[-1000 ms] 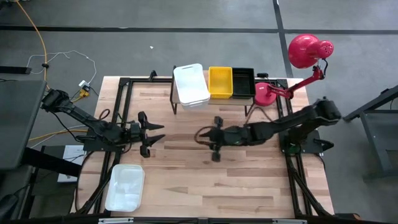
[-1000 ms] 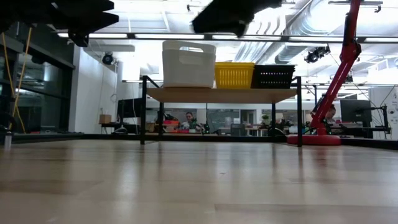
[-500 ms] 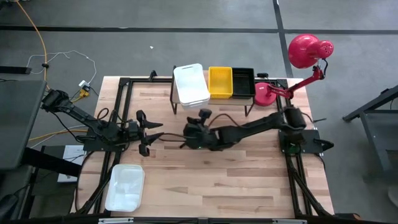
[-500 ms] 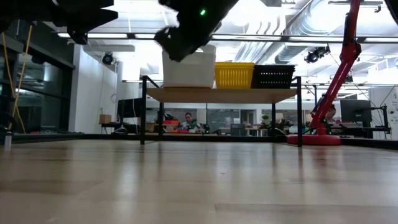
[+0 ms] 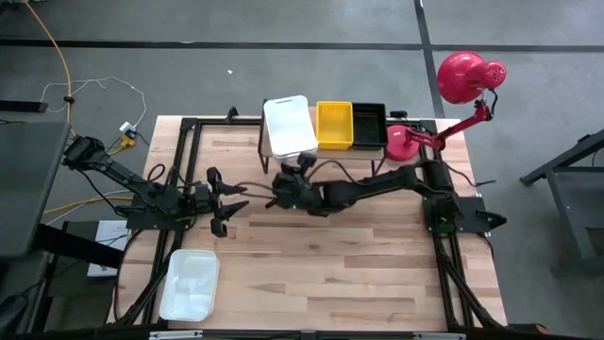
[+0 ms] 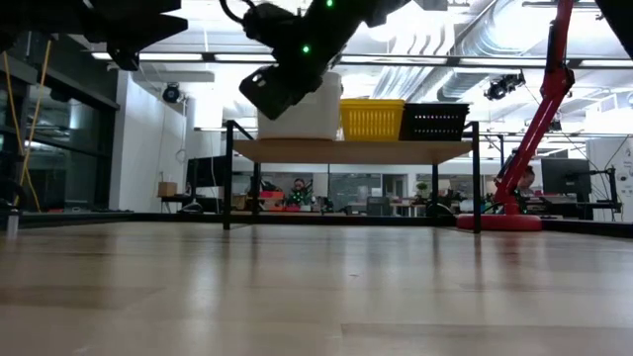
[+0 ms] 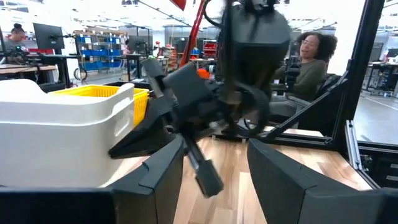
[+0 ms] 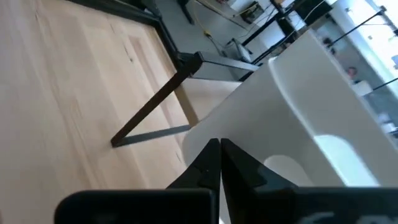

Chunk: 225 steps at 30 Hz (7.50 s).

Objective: Stack baskets on shelf by color
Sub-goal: Stack the right white bin on the other white bin on the shelf, then stack the white bin into the other white bin on the shelf

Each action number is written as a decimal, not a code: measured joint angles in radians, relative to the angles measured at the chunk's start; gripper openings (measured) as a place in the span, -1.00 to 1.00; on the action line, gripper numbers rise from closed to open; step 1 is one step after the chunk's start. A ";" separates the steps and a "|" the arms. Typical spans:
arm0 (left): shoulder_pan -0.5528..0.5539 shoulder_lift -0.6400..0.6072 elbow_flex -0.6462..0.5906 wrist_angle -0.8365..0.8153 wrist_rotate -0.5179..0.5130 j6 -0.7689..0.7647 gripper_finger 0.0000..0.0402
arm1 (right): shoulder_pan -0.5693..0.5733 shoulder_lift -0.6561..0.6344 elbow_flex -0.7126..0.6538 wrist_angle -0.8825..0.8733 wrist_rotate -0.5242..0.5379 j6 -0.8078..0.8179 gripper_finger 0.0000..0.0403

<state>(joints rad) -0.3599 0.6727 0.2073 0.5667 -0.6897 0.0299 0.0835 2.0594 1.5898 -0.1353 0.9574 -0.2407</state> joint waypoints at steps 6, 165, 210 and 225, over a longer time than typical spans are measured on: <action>0.000 0.000 0.000 0.000 -0.003 0.000 -0.17 | -0.056 0.000 0.000 0.125 -0.169 -0.029 -1.00; -0.255 0.480 0.686 -1.664 0.604 -0.874 -0.17 | 0.030 -1.211 -1.375 0.797 -0.583 0.129 -1.00; -0.316 0.755 0.685 -1.737 0.561 -0.737 -0.18 | 0.028 -1.142 -1.341 0.758 -0.583 0.129 -1.00; -0.179 0.732 0.771 -1.753 0.611 -0.538 -0.94 | 0.028 -1.142 -1.341 0.757 -0.589 0.123 -1.00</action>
<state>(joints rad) -0.5392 1.4052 0.9785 -1.1867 -0.0789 -0.5082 0.1118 0.9173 0.2493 0.6216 0.3687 -0.1178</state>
